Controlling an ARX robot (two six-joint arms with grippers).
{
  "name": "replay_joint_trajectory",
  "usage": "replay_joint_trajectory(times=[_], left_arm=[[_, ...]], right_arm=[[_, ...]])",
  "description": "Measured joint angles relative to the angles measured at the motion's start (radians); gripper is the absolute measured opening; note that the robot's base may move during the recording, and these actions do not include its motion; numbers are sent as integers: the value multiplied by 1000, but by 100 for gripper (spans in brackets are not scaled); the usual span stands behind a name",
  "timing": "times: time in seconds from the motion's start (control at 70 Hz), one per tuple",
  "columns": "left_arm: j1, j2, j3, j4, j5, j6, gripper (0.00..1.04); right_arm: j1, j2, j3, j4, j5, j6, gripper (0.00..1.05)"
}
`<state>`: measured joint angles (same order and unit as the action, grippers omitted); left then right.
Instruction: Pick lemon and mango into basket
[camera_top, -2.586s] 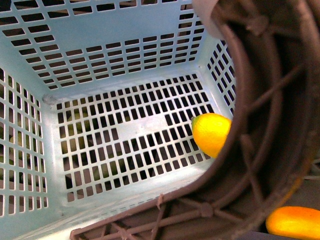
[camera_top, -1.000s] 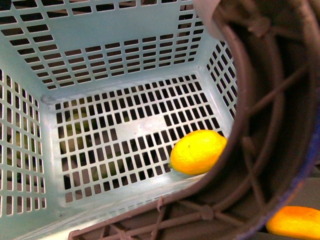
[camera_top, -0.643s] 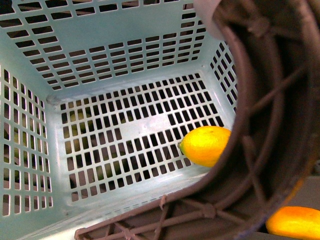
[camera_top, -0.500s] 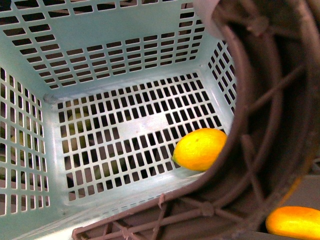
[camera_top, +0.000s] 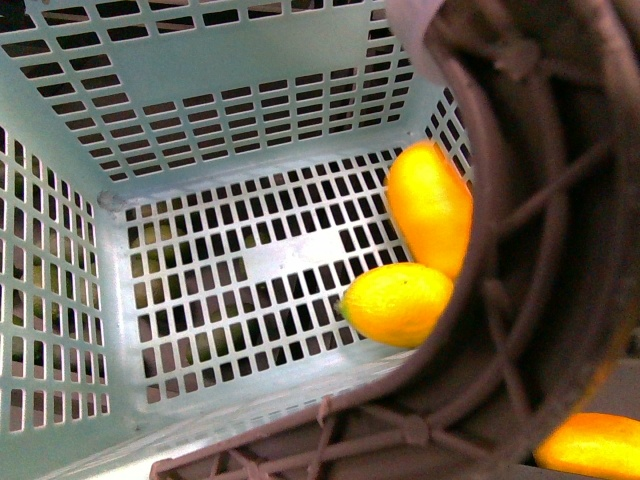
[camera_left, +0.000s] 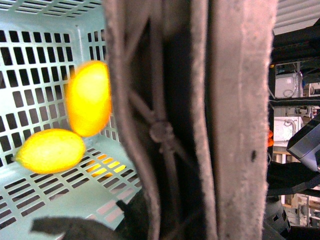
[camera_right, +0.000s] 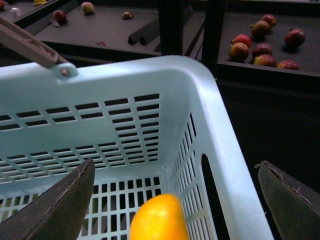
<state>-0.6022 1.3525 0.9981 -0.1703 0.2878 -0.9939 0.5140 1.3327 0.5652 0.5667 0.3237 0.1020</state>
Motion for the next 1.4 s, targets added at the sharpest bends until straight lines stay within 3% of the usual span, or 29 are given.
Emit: replay_joint_trajectory(times=[0.114,0.229,0.371,0.814,1.143,1.243,1.4], left_arm=[[0,2,0,0,-3,-6,14],[0,2,0,0,-16,0,14],[1,2,0,0,-10,0,14],[0,2,0,0,-5,-2,14],[0,2,0,0,-4,-2,14],[0,2,0,0,-2,-3,14],[0,2,0,0,-3,-3,14]], right_arm=[[-14,-58,-15,-28,38,10,96],[-46,-156,-53,-60,144,-2,95],[-126,-267,-177,114,53,-66,73],[-317,-532,-416,75,-136,-97,2],[-407,-722,-498,-33,-221,-99,2],[-482,-778,-513,-74,-314,-99,2],[-510,-832,-537,-100,-321,-99,2]])
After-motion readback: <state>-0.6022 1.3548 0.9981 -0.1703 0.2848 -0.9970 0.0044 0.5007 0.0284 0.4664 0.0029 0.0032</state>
